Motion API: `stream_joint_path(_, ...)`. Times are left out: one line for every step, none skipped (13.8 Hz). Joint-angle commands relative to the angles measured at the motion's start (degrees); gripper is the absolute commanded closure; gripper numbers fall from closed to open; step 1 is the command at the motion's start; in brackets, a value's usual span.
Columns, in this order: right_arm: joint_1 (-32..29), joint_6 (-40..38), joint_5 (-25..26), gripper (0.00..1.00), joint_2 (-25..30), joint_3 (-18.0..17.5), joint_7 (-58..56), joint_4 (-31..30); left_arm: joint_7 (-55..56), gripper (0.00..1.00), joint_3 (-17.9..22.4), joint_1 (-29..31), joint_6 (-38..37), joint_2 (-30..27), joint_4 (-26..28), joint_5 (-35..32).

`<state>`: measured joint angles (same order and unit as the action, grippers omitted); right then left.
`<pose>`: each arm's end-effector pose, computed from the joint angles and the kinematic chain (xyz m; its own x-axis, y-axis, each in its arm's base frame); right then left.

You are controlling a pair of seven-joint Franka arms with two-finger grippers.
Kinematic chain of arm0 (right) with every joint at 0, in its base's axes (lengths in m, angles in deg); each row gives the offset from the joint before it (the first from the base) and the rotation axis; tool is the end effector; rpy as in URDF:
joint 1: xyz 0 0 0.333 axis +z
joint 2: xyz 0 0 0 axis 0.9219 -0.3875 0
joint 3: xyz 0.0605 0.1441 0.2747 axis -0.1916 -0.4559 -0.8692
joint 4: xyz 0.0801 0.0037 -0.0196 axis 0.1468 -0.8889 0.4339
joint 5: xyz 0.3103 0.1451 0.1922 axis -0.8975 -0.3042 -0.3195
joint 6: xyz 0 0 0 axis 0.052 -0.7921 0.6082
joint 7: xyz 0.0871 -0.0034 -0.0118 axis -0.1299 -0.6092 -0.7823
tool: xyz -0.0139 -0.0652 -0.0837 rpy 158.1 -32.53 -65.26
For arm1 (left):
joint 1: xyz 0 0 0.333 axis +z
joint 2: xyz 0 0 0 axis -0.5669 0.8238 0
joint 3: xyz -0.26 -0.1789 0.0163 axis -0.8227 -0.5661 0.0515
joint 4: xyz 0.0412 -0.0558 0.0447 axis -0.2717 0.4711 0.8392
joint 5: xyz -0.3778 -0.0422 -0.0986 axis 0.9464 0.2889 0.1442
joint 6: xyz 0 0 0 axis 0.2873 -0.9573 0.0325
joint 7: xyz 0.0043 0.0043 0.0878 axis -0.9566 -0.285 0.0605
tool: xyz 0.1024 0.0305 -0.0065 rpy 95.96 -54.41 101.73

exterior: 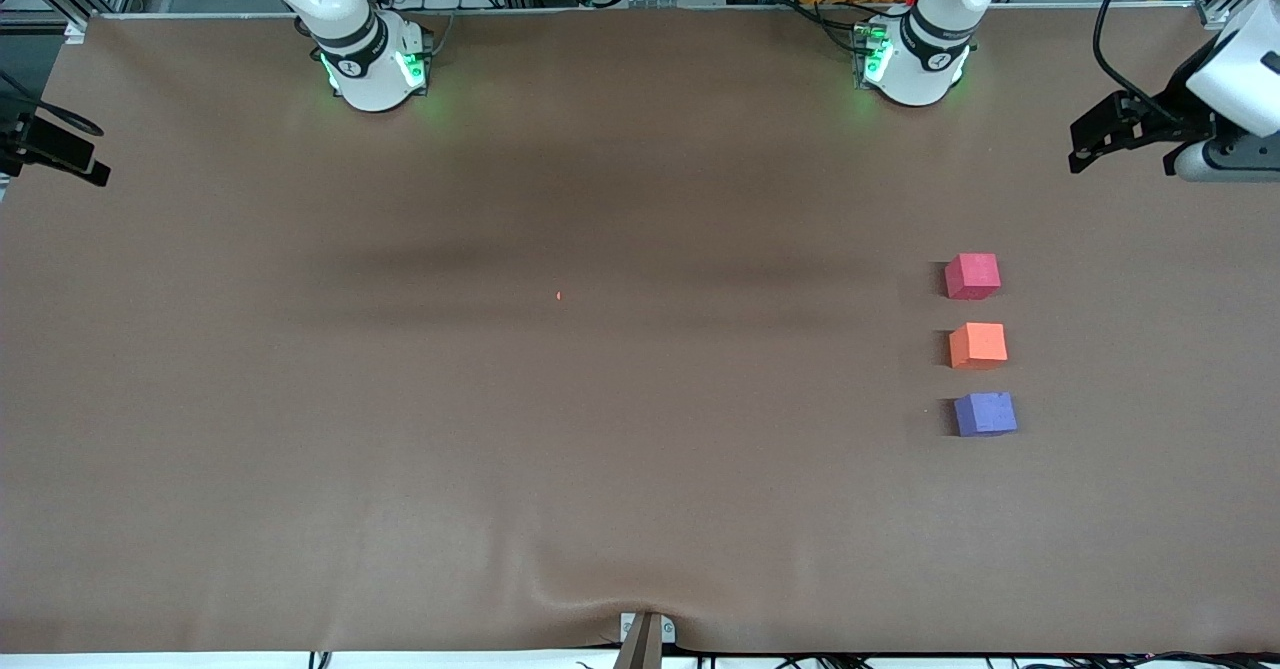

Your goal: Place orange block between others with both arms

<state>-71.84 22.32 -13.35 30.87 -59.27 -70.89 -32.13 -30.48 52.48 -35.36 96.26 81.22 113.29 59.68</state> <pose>0.5236 -0.0602 0.6517 0.9852 -0.1356 -0.1053 -0.1374 -0.9905 -0.0101 0.5100 -0.0512 0.6500 0.9985 -0.0411 -0.0373 -0.0417 -0.9990 -0.0137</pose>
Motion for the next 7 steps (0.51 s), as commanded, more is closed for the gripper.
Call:
stream_joint_path(-0.2,-0.3,0.6,0.0,0.5,-0.5,0.6,0.0,-0.7,0.0,2.8,-1.3,0.2,-0.9,0.7,0.7)
stream_joint_path(-0.2,-0.3,0.6,0.0,0.5,-0.5,0.6,0.0,-0.6,0.0,3.7,-1.8,0.2,-0.8,0.6,0.7)
stream_joint_path(-0.2,-0.3,0.5,0.0,0.5,-0.5,0.6,0.0,-0.5,0.0,3.8,-1.9,0.2,-0.5,0.3,0.7)
stream_joint_path(-0.2,-0.3,0.5,0.0,0.5,-0.5,0.6,0.0,-0.5,0.0,3.8,-2.2,0.2,-0.5,0.3,0.6)
stream_joint_path(-0.2,-0.3,0.6,0.0,0.4,-0.5,0.6,0.0,-0.5,0.0,3.8,-2.4,0.2,-0.5,0.3,0.6)
stream_joint_path(-0.2,-0.3,0.5,0.0,0.5,-0.5,0.6,0.0,-0.1,0.0,3.9,-2.9,0.1,-0.6,0.2,0.5)
stream_joint_path(-0.2,-0.3,0.5,0.0,0.5,-0.5,0.6,0.0,0.2,0.0,3.9,-3.3,0.1,-0.6,0.3,0.2)
